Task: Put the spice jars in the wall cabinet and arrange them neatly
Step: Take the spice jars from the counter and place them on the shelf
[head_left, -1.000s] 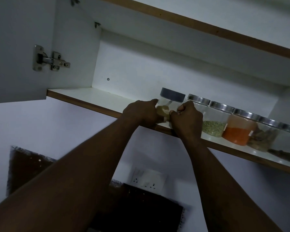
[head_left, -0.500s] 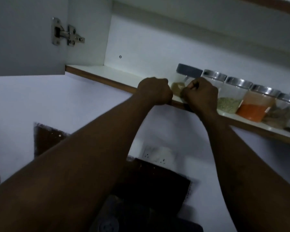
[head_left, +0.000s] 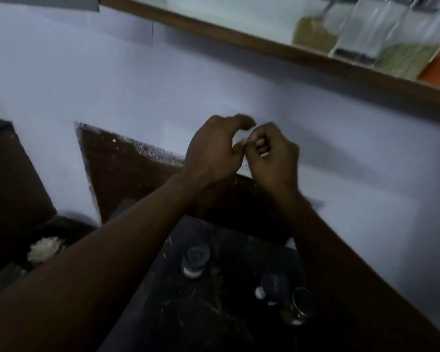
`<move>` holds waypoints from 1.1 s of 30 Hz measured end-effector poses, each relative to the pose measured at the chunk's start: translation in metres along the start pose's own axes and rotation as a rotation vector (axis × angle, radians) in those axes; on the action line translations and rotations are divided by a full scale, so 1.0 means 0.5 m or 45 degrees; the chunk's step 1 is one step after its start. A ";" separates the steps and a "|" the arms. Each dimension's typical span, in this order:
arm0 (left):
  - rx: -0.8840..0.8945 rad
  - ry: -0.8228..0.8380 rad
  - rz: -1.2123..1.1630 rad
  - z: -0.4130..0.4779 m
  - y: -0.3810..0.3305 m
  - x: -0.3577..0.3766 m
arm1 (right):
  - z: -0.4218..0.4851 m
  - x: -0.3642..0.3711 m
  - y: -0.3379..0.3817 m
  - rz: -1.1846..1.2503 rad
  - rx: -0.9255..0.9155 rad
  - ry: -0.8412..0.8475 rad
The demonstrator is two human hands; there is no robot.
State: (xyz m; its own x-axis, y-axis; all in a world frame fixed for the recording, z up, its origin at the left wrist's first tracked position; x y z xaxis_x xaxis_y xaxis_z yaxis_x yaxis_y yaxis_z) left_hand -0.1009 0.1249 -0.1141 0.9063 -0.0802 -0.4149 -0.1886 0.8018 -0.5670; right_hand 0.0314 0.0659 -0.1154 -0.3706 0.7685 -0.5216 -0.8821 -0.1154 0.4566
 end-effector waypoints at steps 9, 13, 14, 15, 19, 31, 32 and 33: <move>-0.452 0.428 -0.036 -0.326 0.232 0.118 | -0.284 0.214 -0.144 -0.218 0.226 0.756; -0.812 0.687 0.151 -0.436 0.330 0.160 | -0.386 0.292 -0.199 -0.360 0.448 1.082; -0.919 0.750 0.162 -0.461 0.350 0.168 | -0.411 0.310 -0.212 -0.404 0.498 1.185; -1.011 0.799 0.152 -0.484 0.369 0.176 | -0.437 0.327 -0.223 -0.431 0.549 1.282; -1.139 0.897 0.082 -0.541 0.405 0.193 | -0.519 0.358 -0.246 -0.362 0.707 1.453; -1.058 0.594 -0.120 -0.556 0.384 0.194 | -0.560 0.377 -0.243 -0.318 0.781 1.116; -1.048 0.535 -0.128 -0.554 0.378 0.189 | -0.554 0.372 -0.241 -0.283 0.784 1.077; -1.031 0.476 -0.150 -0.545 0.373 0.181 | -0.545 0.364 -0.236 -0.240 0.794 1.030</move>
State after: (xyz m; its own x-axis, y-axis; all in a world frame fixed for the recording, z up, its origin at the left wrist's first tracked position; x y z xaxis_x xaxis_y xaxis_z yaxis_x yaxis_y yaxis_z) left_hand -0.1572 0.1055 -0.4513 0.7810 -0.4364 -0.4467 -0.4392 0.1247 -0.8897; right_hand -0.0110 0.0477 -0.4606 -0.5297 0.0618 -0.8459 -0.7245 0.4857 0.4892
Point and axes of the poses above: each hand's wrist, its own z-axis towards the middle knuckle, its own x-axis out of the palm, y = z × x, the point moved 2 cm from there along z, towards the middle knuckle, and after that the axes turned 14 degrees about -z, right-handed, at the moved point
